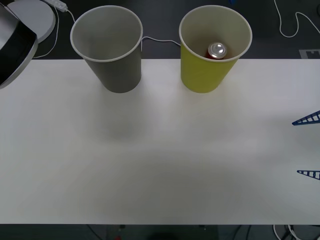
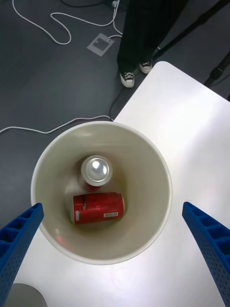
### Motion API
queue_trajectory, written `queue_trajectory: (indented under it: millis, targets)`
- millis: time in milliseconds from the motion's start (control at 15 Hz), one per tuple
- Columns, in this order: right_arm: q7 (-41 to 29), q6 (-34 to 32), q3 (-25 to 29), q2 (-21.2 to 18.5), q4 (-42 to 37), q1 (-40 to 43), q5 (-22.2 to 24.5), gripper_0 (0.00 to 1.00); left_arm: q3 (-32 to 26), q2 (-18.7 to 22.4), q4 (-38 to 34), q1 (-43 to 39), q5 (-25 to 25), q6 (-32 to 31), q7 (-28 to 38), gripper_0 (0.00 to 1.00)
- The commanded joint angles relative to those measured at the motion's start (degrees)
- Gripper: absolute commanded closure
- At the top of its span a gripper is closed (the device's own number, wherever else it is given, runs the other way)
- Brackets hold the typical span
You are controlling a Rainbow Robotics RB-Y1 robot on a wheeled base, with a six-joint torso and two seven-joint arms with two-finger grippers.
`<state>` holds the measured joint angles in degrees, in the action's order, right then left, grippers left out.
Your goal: Put the can into the green bin and the plastic bottle into the gray bin
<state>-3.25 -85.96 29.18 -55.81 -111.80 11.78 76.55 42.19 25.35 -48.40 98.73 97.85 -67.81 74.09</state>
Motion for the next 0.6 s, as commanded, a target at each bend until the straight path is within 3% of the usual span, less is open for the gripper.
queue_trajectory:
  millis: [67, 600]
  targets:
    - [0.0, 0.0, 0.0, 0.0, 0.0, 0.0, 0.0, 0.0, 0.0, 7.25, -8.11, -4.78, -5.3, -0.22, -1.84, 0.0]
    - [0.0, 0.0, 0.0, 0.0, 0.0, 0.0, 0.0, 0.0, -0.09, 27.91, -21.38, -15.41, -20.77, -0.22, -10.1, 0.0]
